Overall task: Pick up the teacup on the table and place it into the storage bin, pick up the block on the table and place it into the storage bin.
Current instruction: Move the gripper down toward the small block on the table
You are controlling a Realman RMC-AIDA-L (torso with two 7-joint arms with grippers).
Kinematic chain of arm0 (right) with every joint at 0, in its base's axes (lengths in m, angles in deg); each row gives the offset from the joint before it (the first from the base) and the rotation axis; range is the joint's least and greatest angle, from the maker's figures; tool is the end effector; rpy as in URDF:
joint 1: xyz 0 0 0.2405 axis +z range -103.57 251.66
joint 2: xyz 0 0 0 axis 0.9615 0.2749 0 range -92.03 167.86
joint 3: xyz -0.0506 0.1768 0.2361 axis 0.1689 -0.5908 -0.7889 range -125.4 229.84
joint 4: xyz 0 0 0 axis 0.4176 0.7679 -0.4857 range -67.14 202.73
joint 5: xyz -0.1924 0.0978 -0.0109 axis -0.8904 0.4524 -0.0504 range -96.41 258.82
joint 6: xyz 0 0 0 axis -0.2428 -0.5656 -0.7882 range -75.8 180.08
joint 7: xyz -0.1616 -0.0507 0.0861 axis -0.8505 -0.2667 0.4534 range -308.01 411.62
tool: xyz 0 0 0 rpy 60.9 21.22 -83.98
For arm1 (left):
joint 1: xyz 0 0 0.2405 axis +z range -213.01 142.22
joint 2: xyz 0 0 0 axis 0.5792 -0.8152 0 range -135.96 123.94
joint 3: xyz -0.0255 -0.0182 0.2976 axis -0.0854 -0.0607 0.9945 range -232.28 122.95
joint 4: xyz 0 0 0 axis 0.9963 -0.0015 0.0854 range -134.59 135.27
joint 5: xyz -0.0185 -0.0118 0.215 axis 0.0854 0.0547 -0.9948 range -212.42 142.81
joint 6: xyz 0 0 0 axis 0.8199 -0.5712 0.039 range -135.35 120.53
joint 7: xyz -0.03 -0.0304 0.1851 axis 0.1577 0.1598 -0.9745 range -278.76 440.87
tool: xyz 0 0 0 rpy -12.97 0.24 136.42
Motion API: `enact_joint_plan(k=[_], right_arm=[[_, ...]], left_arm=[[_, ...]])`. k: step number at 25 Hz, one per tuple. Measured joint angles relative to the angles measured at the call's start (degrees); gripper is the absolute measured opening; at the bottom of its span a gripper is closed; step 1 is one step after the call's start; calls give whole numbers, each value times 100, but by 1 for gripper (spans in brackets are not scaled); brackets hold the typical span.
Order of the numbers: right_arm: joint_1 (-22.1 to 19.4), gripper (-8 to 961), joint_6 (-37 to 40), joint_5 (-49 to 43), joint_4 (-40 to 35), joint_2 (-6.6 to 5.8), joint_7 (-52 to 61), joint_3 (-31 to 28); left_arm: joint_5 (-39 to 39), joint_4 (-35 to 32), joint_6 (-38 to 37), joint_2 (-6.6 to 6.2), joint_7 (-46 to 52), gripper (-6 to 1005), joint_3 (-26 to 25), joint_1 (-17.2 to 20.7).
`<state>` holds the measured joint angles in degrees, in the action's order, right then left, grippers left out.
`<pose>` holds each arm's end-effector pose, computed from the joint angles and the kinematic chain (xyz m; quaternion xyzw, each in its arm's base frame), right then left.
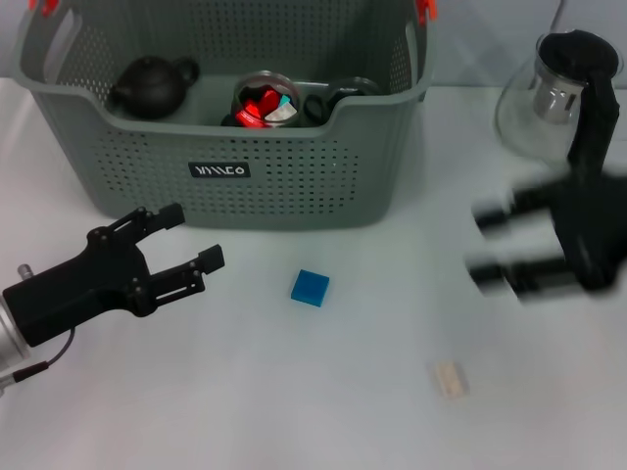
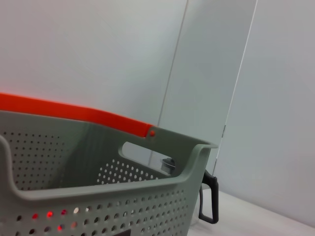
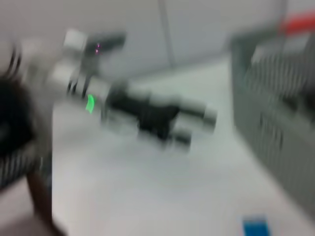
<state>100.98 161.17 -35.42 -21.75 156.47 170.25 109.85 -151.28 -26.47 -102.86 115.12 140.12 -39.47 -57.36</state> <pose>0.1778 0.3322 0.0114 -0.9858 0.1408 0.0731 0.0555 -0.3309 0.3136 -0.0516 -0.8697 -0.2339 -0.3558 0.2496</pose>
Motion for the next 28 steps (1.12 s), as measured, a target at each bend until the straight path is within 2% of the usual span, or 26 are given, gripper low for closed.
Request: enact_joint_plan(k=[3, 8, 12, 17, 22, 28], right_arm=[[257, 584, 382, -942, 0, 28, 170, 56], [643, 584, 325, -1950, 221, 139, 192, 901], [869, 585, -53, -2179, 660, 167, 205, 1825], [1066, 585, -428, -2375, 1189, 167, 338, 2603], [1118, 584, -917, -2806, 1473, 169, 487, 3153], [1324, 584, -1362, -2908, 1968, 188, 723, 3453]], left_arm=[[-22, 6, -1, -1, 4, 873, 10, -33], [-33, 9, 0, -2, 16, 873, 6, -38], [-16, 10, 0, -2, 18, 873, 0, -23], [-5, 20, 0, 5, 11, 872, 0, -8], [-1, 27, 1, 19, 7, 872, 0, -1], [-2, 28, 0, 41, 10, 873, 1, -17]])
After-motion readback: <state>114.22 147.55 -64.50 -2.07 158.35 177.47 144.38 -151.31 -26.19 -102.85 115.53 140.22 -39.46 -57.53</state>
